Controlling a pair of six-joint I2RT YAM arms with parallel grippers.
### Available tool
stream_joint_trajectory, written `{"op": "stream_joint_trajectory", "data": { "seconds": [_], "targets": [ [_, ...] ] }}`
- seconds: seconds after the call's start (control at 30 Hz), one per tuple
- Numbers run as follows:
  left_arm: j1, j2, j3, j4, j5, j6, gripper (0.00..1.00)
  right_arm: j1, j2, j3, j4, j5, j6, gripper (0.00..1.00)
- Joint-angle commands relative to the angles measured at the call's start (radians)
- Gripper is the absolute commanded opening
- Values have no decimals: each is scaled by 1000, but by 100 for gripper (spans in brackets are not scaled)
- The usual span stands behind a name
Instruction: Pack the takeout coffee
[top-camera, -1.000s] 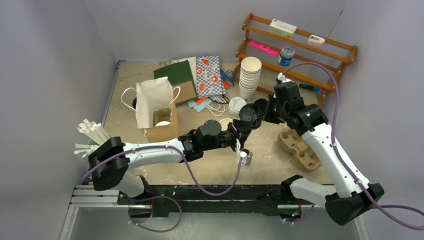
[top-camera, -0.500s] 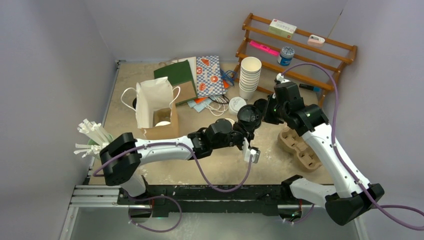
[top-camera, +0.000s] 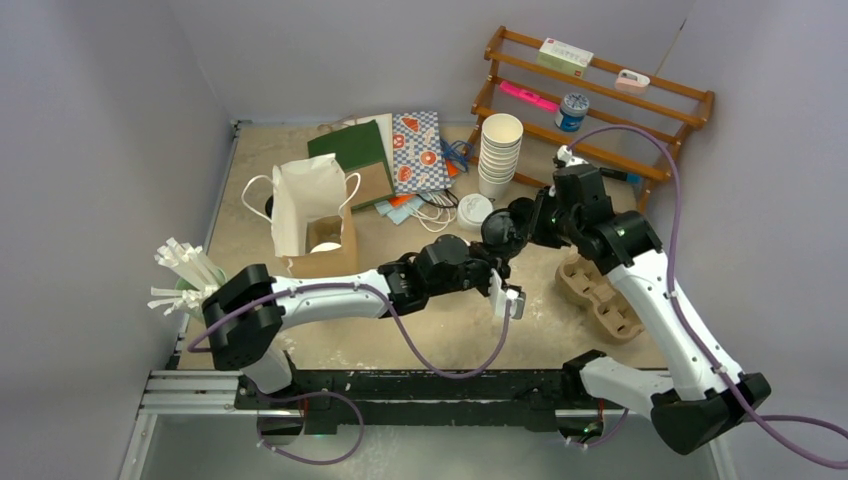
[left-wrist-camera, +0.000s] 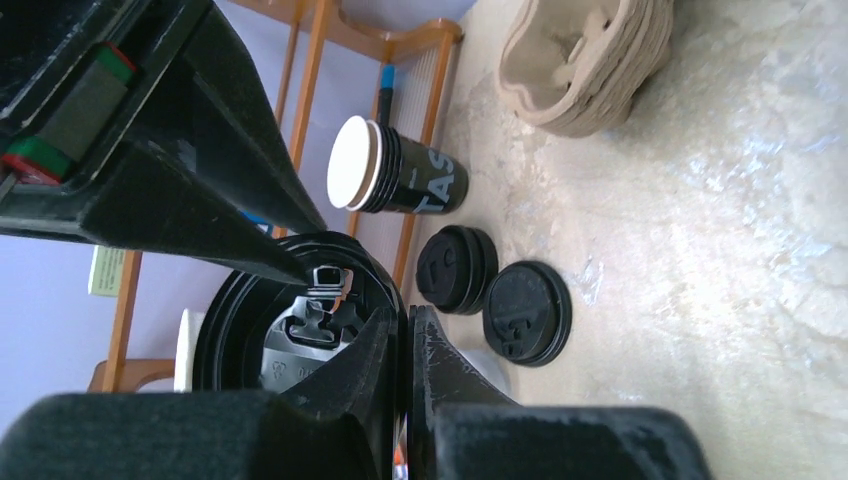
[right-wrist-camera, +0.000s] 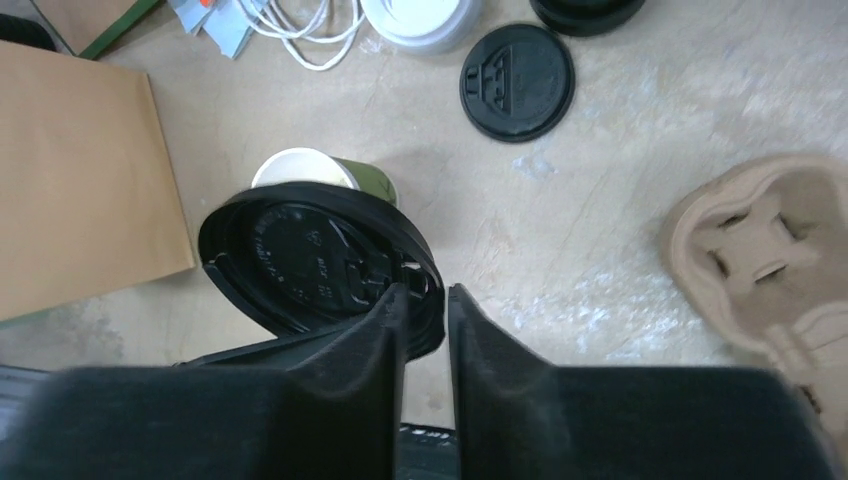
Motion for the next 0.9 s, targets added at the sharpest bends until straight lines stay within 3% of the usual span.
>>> {"op": "stream_joint_trajectory", "data": {
  "seconds": [0.0,0.07,0.13,0.37,0.53,0.7,0.87],
  "targets": [
    [-5,-67,-10,88,107,-160,0,5,-70,24,68,7,-52,36],
    [0,-93,-31,121,145,-230,0,5,-109,12,103,6,-72,60],
    [8,-118,-41,137,181,-304,0,5,-156,-8,140,17,-89,73],
    [83,-211,-96,253,360,-710,0,5,-287,-105,248,116,-111,95],
    [193,-246,-107,290,369,-1149,0,5,-311,-154,276,132,-104,98],
    [247,-251,-49,186,377,-1429,0,5,-344,-210,340,83,-122,98],
    [305,-233,0,146,475,-1658,0,5,-385,-288,442,-77,-184,98]
  ]
}}
